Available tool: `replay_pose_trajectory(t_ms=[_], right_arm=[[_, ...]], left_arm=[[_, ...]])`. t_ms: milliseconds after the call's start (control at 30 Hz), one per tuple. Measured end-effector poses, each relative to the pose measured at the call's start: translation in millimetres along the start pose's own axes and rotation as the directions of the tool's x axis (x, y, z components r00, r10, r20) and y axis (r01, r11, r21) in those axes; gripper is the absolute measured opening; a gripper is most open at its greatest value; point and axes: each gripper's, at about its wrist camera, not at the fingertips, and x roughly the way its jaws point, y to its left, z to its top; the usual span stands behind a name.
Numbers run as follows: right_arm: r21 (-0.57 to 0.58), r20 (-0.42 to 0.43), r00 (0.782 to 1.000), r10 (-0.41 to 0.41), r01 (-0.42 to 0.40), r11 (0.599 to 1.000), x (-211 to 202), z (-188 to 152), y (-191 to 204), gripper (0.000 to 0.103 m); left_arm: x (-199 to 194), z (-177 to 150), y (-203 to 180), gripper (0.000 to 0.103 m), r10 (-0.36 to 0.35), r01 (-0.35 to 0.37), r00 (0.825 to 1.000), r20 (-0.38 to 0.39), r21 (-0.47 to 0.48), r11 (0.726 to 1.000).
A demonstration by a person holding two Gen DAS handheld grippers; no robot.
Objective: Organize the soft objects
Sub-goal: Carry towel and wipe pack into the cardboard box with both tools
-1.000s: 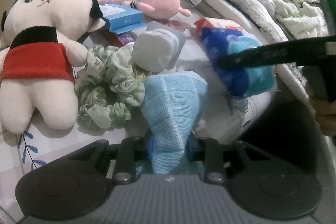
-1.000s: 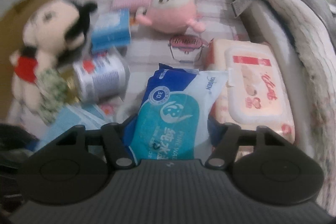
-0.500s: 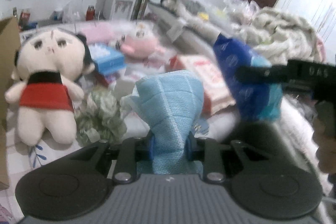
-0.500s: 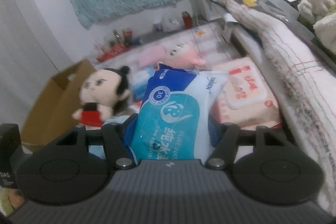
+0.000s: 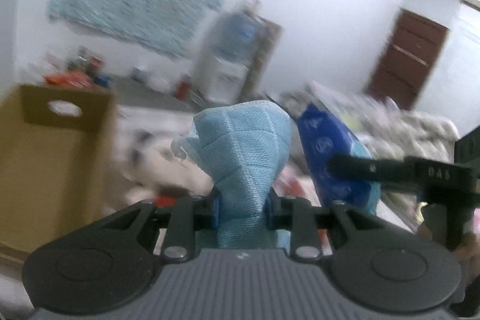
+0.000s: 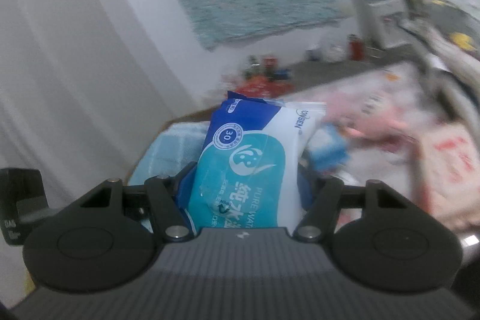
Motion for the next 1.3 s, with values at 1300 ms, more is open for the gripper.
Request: replay_pose_trajectory(t_ms=[1300], right_arm=[[0.009, -0.551, 0.834, 0.010, -0.006, 1.000, 498, 55, 180, 0.066]], left_arm=[[202, 127, 323, 0.049, 0.523, -0.497, 0.807, -0.274, 0.162, 0.853]])
